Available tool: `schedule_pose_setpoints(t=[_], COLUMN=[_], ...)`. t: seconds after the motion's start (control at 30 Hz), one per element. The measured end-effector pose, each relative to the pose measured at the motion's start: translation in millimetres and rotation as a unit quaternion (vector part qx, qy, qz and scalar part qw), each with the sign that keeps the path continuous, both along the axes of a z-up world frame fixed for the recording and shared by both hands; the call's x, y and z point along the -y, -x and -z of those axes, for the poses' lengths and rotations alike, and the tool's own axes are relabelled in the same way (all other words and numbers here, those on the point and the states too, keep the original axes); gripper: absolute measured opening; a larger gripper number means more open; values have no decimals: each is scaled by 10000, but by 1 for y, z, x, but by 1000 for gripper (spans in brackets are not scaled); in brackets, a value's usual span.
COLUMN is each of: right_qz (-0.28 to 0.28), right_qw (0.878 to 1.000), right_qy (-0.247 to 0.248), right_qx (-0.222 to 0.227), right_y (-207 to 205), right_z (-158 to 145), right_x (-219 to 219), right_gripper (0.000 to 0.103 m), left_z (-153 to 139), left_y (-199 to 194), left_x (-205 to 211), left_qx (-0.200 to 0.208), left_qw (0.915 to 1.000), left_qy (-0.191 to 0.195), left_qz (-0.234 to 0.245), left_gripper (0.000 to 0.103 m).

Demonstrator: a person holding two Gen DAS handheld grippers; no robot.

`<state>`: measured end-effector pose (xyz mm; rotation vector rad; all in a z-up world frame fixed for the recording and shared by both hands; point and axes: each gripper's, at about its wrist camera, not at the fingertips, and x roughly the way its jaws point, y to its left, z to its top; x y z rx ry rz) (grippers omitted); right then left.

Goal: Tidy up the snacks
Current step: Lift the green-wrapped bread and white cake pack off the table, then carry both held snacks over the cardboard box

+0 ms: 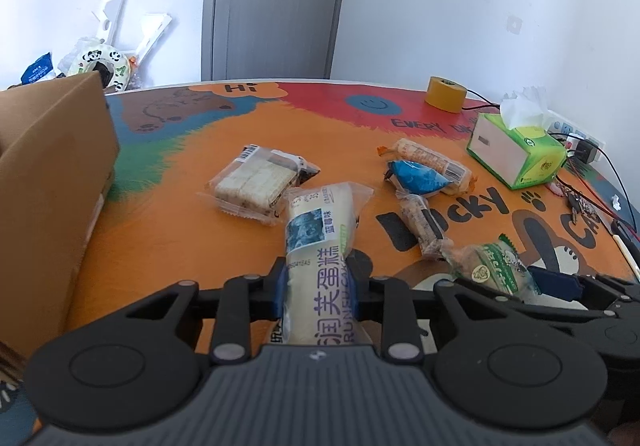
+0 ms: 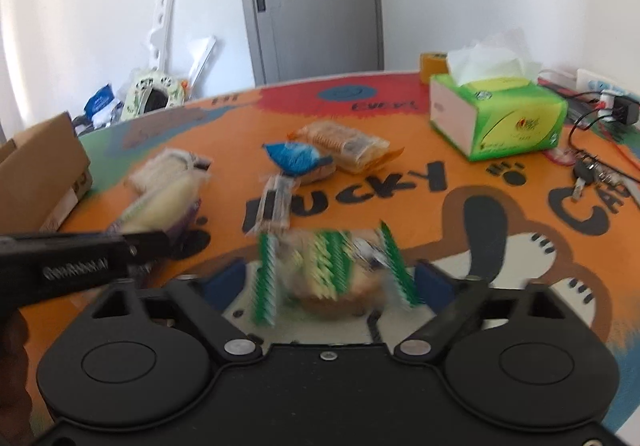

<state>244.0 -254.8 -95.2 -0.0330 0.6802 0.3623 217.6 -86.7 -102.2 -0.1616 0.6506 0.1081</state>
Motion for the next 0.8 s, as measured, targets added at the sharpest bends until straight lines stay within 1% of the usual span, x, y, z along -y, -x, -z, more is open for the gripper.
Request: schedule_pose_setpoints(t=[0.07, 0.1, 0.17, 0.37, 0.47, 0.63, 0.8], right_qz=[-77, -103, -67, -88, -120, -254, -356], right_qw=[10000, 9999, 9999, 9997, 9991, 9977, 9966], right_qy=[-2, -31, -79, -213, -361, -485, -590], right_qx=[8, -18, 5, 113, 193, 389, 457], right_y=[1, 2, 4, 10, 14, 20, 24], right_z=[-3, -4, -8, -22, -33, -50, -61], right_x=[0, 0, 1, -1, -4, -17, -30], right_gripper=[58, 54, 51, 50, 50, 50, 50], left_z=[-1, -2, -5, -21, -31, -51, -66], left_y=[2, 3, 6, 18, 25, 37, 47], left_x=[-1, -2, -2, -9, -15, -24, -33], left_qx=[21, 31, 79, 298, 412, 662, 847], left_qw=[10000, 10000, 10000, 9995, 9991, 9975, 9958], left_qy=[3, 16, 35, 51, 61, 39, -13], left_qz=[-25, -35, -30, -78, -124, -233, -343], left_gripper=[27, 27, 27, 27, 27, 27, 27])
